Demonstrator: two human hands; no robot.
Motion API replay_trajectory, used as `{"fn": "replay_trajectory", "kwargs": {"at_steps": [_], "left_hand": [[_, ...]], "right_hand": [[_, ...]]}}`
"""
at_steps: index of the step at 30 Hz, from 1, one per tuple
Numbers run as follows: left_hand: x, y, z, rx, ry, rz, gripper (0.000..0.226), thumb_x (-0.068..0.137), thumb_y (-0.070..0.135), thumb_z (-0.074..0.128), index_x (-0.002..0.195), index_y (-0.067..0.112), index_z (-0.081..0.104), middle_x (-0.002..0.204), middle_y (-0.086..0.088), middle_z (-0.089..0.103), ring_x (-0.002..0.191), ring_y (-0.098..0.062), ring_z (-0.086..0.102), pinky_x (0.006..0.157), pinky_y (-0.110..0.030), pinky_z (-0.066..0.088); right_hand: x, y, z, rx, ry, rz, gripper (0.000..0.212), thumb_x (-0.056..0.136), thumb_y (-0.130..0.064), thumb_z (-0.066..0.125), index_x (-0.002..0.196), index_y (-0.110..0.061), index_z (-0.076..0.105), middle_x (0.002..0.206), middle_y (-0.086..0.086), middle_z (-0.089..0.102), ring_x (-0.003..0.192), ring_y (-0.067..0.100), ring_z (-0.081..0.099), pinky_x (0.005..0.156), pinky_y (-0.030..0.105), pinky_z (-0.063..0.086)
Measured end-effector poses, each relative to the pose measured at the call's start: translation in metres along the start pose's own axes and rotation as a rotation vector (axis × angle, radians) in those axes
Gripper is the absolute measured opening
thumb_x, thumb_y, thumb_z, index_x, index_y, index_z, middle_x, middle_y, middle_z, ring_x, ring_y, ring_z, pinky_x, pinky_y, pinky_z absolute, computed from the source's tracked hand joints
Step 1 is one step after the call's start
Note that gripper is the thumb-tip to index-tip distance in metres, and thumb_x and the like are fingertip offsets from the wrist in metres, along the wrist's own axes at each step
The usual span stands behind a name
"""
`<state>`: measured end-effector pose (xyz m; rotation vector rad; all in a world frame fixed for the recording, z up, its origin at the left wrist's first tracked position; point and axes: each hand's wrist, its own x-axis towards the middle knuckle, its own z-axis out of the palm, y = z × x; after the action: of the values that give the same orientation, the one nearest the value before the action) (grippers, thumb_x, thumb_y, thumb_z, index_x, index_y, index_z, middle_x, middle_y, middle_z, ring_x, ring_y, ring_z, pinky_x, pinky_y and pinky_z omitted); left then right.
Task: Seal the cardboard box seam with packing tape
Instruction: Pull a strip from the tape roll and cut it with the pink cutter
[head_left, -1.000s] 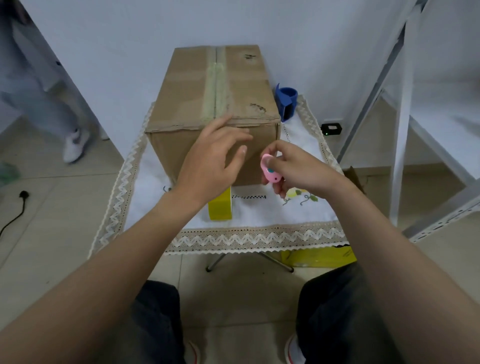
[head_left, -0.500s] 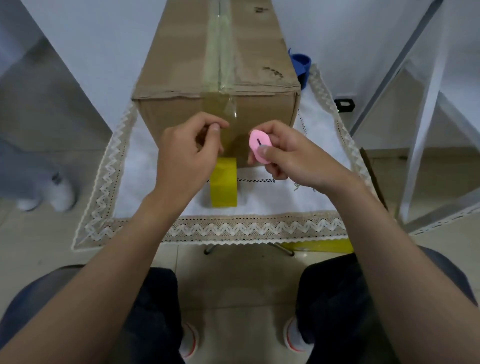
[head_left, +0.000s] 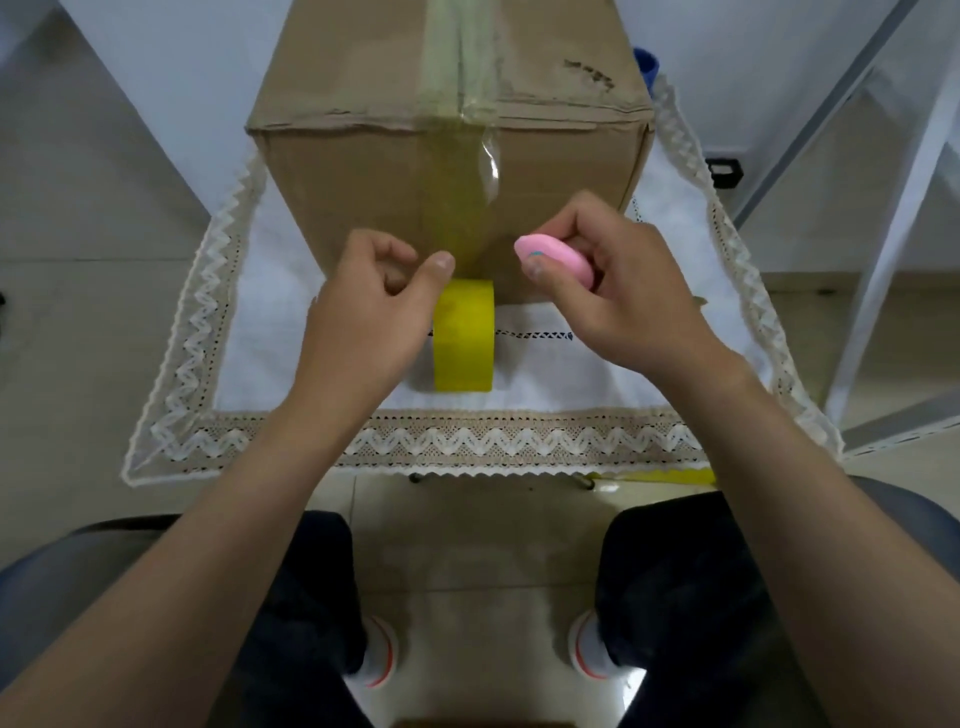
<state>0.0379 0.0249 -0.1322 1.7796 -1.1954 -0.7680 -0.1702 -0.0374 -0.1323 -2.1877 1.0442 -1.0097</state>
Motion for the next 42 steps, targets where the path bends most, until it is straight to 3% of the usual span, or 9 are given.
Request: {"fn": "replay_trajectory", "kwargs": {"at_steps": [5, 8, 12, 16, 23, 28, 35, 40, 42], "left_hand": [[-0.007, -0.001, 0.005, -0.112, -0.188, -0.090, 0.045, 0.084, 0.052, 0.073, 0.123, 0.034, 0.058, 0.102, 0.007, 0.075, 0.096, -0.013, 0.073, 0.095, -0.045, 0.058], [-0.009, -0.005, 0.007, -0.192, -0.270, -0.103, 0.043, 0.092, 0.026, 0.077, 0.130, 0.033, 0.057, 0.094, 0.007, 0.080, 0.089, -0.010, 0.077, 0.089, -0.039, 0.061], [-0.013, -0.011, 0.007, -0.271, -0.284, -0.060, 0.047, 0.091, 0.014, 0.079, 0.130, 0.026, 0.057, 0.092, -0.001, 0.083, 0.090, -0.020, 0.079, 0.081, -0.042, 0.063], [-0.015, -0.011, 0.002, -0.340, -0.259, -0.075, 0.037, 0.090, 0.021, 0.079, 0.123, 0.025, 0.064, 0.087, -0.003, 0.082, 0.081, -0.014, 0.079, 0.071, -0.034, 0.060], [-0.021, -0.009, 0.000, -0.362, -0.291, -0.096, 0.032, 0.091, 0.028, 0.078, 0.121, 0.026, 0.066, 0.090, -0.007, 0.082, 0.086, -0.025, 0.080, 0.071, -0.046, 0.066], [-0.021, -0.009, 0.000, -0.351, -0.281, -0.073, 0.038, 0.089, 0.027, 0.079, 0.123, 0.020, 0.063, 0.085, -0.002, 0.082, 0.075, -0.014, 0.078, 0.056, -0.031, 0.059], [-0.024, -0.009, 0.002, -0.310, -0.243, -0.052, 0.041, 0.087, 0.026, 0.082, 0.122, 0.021, 0.062, 0.087, -0.001, 0.082, 0.082, -0.023, 0.080, 0.063, -0.045, 0.065], [-0.022, -0.010, 0.003, -0.290, -0.235, -0.038, 0.035, 0.086, 0.027, 0.083, 0.115, 0.024, 0.064, 0.086, -0.002, 0.082, 0.080, -0.021, 0.080, 0.063, -0.040, 0.063], [-0.022, -0.009, 0.003, -0.286, -0.235, -0.030, 0.033, 0.086, 0.027, 0.084, 0.112, 0.024, 0.064, 0.086, -0.004, 0.082, 0.080, -0.023, 0.080, 0.065, -0.045, 0.064]], "right_hand": [[0.000, 0.001, -0.001, -0.040, -0.035, -0.017, 0.019, 0.098, -0.026, 0.072, 0.096, -0.010, 0.062, 0.069, -0.009, 0.066, 0.060, 0.015, 0.057, 0.057, 0.026, 0.040], [-0.001, -0.002, 0.001, -0.056, -0.122, -0.035, 0.021, 0.098, -0.029, 0.072, 0.095, -0.011, 0.061, 0.068, -0.005, 0.069, 0.060, 0.015, 0.059, 0.056, 0.030, 0.042], [0.000, -0.007, 0.005, -0.055, -0.171, -0.069, 0.022, 0.097, -0.028, 0.074, 0.092, -0.012, 0.060, 0.071, 0.000, 0.069, 0.060, 0.016, 0.060, 0.056, 0.037, 0.046], [0.005, -0.010, 0.005, -0.063, -0.186, -0.091, 0.023, 0.094, -0.034, 0.075, 0.092, -0.012, 0.066, 0.074, -0.001, 0.071, 0.063, 0.020, 0.066, 0.058, 0.045, 0.051], [0.020, -0.022, 0.009, -0.224, -0.218, -0.127, 0.023, 0.092, -0.043, 0.070, 0.090, -0.020, 0.071, 0.069, -0.008, 0.066, 0.061, 0.005, 0.054, 0.057, 0.043, 0.049], [0.023, -0.027, 0.006, -0.308, -0.259, -0.124, 0.025, 0.090, -0.050, 0.065, 0.097, -0.028, 0.075, 0.076, -0.010, 0.071, 0.066, 0.007, 0.054, 0.061, 0.043, 0.051], [0.028, -0.036, 0.008, -0.383, -0.273, -0.107, 0.030, 0.084, -0.056, 0.062, 0.095, -0.030, 0.073, 0.077, -0.010, 0.068, 0.074, 0.012, 0.055, 0.066, 0.040, 0.052], [0.033, -0.042, 0.009, -0.416, -0.290, -0.106, 0.022, 0.089, -0.051, 0.070, 0.097, -0.030, 0.072, 0.073, -0.010, 0.062, 0.076, 0.014, 0.055, 0.068, 0.035, 0.048], [0.034, -0.043, 0.009, -0.420, -0.289, -0.109, 0.020, 0.089, -0.049, 0.071, 0.097, -0.030, 0.073, 0.071, -0.011, 0.060, 0.076, 0.013, 0.053, 0.068, 0.033, 0.045]]}}
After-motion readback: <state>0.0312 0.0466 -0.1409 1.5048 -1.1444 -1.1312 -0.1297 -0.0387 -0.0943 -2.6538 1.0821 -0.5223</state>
